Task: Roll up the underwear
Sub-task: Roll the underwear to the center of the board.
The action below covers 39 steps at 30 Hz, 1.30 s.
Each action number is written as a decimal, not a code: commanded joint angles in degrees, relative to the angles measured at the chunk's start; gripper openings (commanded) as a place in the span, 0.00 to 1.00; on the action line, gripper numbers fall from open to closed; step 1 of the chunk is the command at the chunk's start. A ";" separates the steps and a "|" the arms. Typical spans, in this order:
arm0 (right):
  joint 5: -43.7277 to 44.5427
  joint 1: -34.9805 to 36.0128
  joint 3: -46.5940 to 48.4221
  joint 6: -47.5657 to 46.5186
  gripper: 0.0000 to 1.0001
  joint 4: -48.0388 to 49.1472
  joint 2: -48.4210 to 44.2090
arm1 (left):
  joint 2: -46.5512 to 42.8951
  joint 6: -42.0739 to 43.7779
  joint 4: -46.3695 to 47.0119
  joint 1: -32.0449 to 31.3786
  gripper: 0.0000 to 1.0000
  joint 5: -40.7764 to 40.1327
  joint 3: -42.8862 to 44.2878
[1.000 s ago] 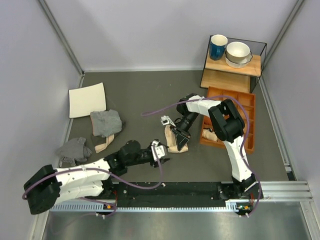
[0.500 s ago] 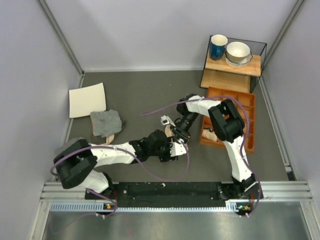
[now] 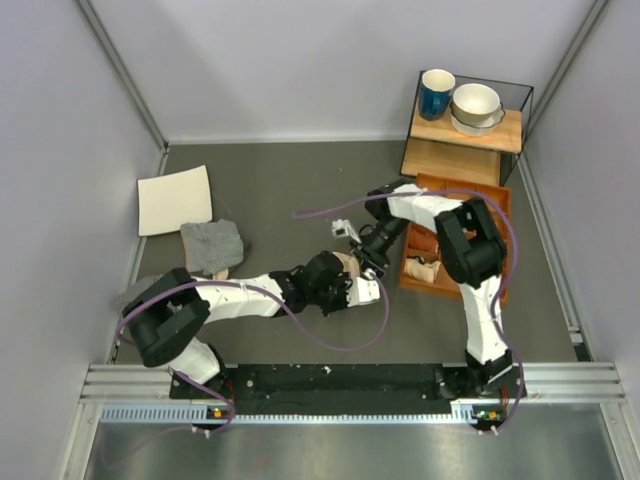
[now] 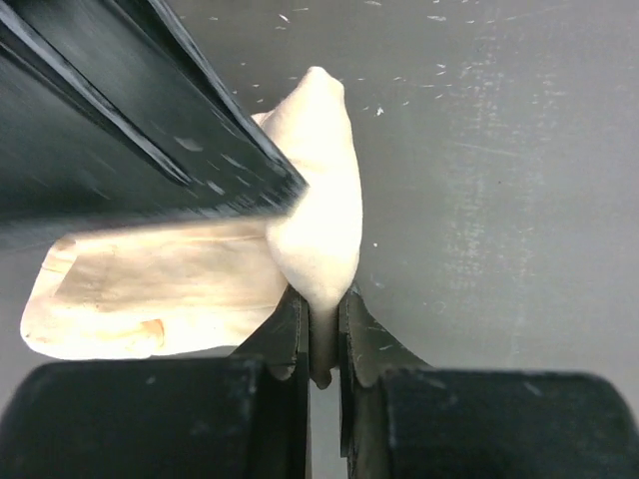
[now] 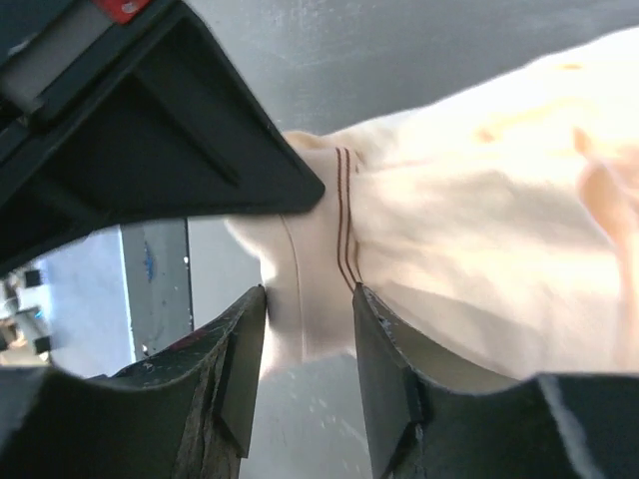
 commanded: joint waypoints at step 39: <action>29.16 12.17 -47.96 -17.72 0.75 57.69 -42.41 | 26.52 -44.26 -9.12 24.01 0.09 36.20 19.10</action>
